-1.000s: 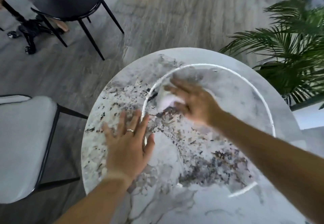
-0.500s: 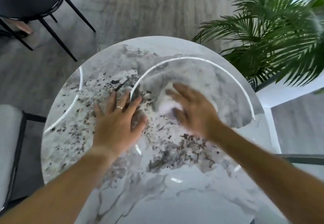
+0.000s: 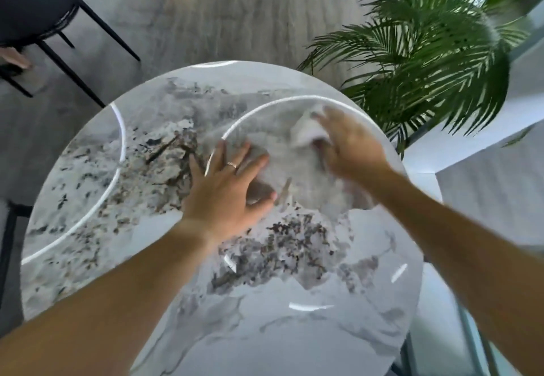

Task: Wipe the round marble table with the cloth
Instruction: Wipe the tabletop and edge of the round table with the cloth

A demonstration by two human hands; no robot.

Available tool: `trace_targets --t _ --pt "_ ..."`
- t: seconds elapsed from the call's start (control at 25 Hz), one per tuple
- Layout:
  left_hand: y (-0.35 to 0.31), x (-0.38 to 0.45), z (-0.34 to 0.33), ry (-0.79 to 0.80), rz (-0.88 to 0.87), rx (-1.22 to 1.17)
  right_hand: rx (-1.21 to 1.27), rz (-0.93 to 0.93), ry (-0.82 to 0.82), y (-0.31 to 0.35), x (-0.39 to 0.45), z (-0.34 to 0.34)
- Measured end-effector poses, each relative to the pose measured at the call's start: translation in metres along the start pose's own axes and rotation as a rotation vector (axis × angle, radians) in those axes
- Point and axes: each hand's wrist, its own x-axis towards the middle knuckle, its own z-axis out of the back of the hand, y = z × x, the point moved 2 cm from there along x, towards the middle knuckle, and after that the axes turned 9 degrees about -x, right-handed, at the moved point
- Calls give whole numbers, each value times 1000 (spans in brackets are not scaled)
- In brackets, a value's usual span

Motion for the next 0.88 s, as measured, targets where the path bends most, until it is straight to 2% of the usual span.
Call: trace_targets --t 0.08,0.16,0.28,0.36,0.44,0.56,0.6,0.68,0.76,0.8,0.88 --pt "-13 10 -3 6 -12 -15 2 -169 29 -19 38 5" --pt "-29 0 -10 20 -30 -11 17 -196 2 -18 11 7" --pt "-45 -35 -13 54 -134 -42 24 -189 -44 8 -133 -1" --pt "-44 -62 -15 44 -198 -83 26 -145 -1 24 -209 1" --pt "-42 -80 -15 51 -273 -68 -2 -113 14 11 -193 9" --pt "-40 -81 -12 84 -280 -91 -15 -283 13 -14 -125 15" --pt "-42 -84 -12 94 -269 -88 -16 -352 -9 -11 -126 14" --pt "-41 -101 -14 102 -252 -106 -25 -414 -52 27 -185 4" --pt "-35 -129 -16 95 -282 -153 3 -322 -35 83 -279 -7" --pt "-29 -141 -17 89 -302 -158 21 -264 -23 93 -299 -7" --pt "-19 -155 -15 101 -330 -146 -15 -196 18 73 -268 -2"
